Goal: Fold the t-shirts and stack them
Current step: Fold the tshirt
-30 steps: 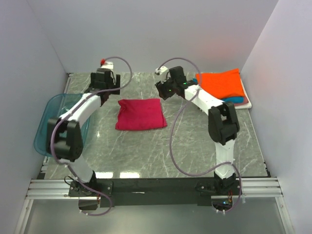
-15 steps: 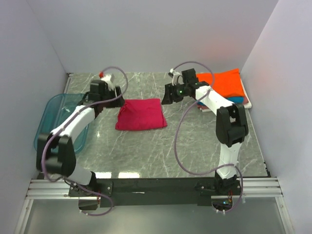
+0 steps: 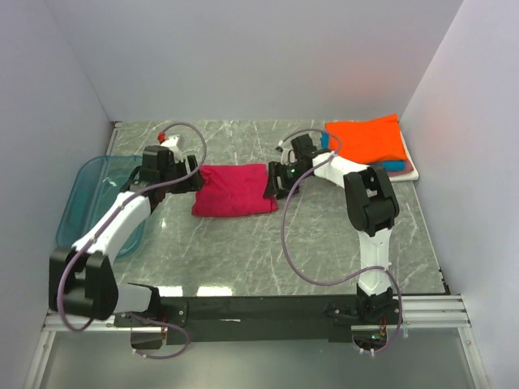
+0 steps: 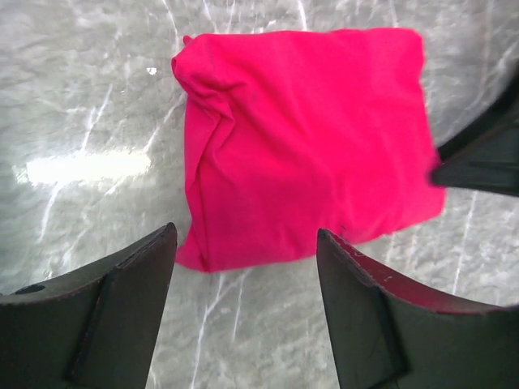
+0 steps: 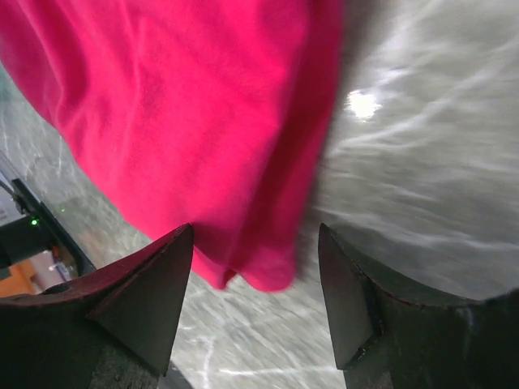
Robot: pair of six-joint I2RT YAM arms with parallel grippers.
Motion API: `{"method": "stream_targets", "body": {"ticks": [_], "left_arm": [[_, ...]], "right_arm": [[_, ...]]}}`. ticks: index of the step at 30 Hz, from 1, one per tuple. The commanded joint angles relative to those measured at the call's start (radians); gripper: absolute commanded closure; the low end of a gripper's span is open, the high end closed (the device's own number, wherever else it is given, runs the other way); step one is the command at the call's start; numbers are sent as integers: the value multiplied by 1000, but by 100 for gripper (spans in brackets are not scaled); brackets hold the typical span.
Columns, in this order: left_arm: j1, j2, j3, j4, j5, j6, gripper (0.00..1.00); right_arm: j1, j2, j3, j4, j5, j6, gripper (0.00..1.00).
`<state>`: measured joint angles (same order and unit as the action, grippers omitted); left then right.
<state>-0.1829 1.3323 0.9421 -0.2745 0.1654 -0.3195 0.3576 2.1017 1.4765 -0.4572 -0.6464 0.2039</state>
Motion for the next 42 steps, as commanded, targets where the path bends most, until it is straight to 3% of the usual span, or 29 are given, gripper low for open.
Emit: {"method": "stream_targets", "body": {"ticks": [1, 8, 11, 14, 20, 21, 26, 30, 38, 42], "left_arm": [[2, -120, -52, 12, -23, -24, 24], [2, -254, -186, 21, -15, -52, 23], [2, -271, -207, 31, -14, -72, 23], [2, -274, -227, 69, -6, -110, 23], [3, -217, -218, 178, 22, -182, 23], [3, -179, -209, 188, 31, -187, 23], [3, -15, -118, 221, 36, -162, 28], [2, 160, -33, 236, 103, -132, 39], [-10, 361, 124, 216, 281, -107, 40], [-24, 461, 200, 147, 235, -79, 40]], "right_arm": [[61, 18, 5, 6, 16, 92, 30], [92, 37, 33, 5, 86, 160, 30], [98, 64, 59, -3, 91, 170, 35], [98, 73, 65, 9, 103, 170, 48], [72, 58, 61, -14, 30, 76, 87], [55, 49, 56, -37, 19, 27, 99], [-2, -9, 28, -152, 31, -132, 100], [-22, -43, -24, -161, 30, -182, 100], [-25, -23, -13, -176, 5, -181, 100], [-26, -26, -13, -172, -1, -176, 100]]}}
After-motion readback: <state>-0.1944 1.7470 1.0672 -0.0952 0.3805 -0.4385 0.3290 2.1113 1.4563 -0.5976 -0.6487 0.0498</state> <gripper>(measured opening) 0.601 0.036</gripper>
